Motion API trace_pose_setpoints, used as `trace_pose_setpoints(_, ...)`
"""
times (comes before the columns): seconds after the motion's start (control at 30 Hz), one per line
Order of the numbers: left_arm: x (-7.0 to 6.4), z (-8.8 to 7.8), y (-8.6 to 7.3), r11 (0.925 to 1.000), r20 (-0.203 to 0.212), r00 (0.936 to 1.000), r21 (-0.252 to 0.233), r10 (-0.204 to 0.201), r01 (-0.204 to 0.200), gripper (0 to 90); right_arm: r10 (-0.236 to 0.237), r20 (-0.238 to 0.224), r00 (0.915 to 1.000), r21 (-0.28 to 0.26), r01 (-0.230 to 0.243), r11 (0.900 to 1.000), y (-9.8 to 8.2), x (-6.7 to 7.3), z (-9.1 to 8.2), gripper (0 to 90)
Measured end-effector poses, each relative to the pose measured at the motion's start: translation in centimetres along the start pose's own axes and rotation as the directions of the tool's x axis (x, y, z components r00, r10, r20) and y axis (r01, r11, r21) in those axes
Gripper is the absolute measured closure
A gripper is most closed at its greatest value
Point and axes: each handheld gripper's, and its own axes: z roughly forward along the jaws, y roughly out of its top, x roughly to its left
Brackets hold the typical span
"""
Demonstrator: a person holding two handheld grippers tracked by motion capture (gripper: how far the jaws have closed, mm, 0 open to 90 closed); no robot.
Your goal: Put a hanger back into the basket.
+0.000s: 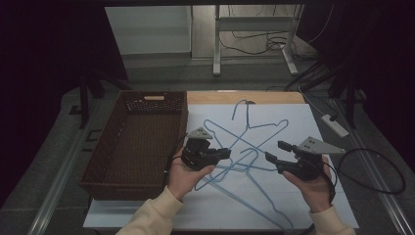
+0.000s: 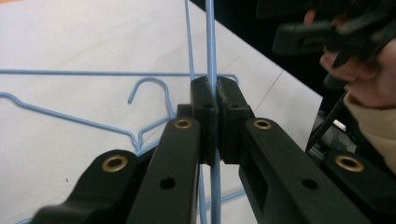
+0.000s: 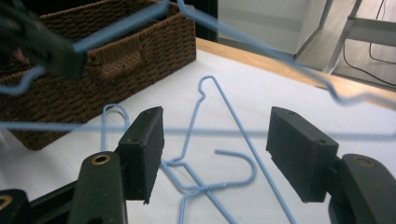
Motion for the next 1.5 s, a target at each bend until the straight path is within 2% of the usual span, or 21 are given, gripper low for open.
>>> trace_pose_setpoints(0.23, 0.5, -2.3, 0.8, 0.9991, -0.005, 1.0, -0.042, -0.003, 0.003, 87.4, 0.017, 0.001, 0.9999, 0.031, -0.017, 0.999, -2.0, -0.6, -0.2, 36.8)
trace_pose_setpoints(0.57, 2.0, -6.2, 1.2, 0.9955, -0.045, 0.999, -0.094, -0.006, 0.001, 87.4, 0.042, 0.007, 0.9991, 0.064, -0.043, 0.997, -4.2, -1.8, -0.2, 36.8)
trace_pose_setpoints(0.93, 4.0, -10.7, 0.5, 0.9883, -0.094, 0.9953, -0.152, -0.023, 0.009, 87.4, 0.055, 0.001, 0.9985, 0.08, -0.055, 0.995, -4.8, -2.2, 0.1, 36.4)
trace_pose_setpoints(1.2, 5.5, -13.2, -0.4, 0.9832, -0.126, 0.991, -0.181, -0.046, 0.022, 87.4, 0.068, 0.014, 0.9976, 0.096, -0.069, 0.993, -5.4, -2.5, 0.4, 36.5)
trace_pose_setpoints(1.5, 7.7, -15.7, -1.9, 0.9783, -0.172, 0.9817, -0.202, -0.082, 0.046, 87.4, 0.07, 0.02, 0.9974, 0.102, -0.071, 0.992, -5.6, -2.6, 0.5, 36.5)
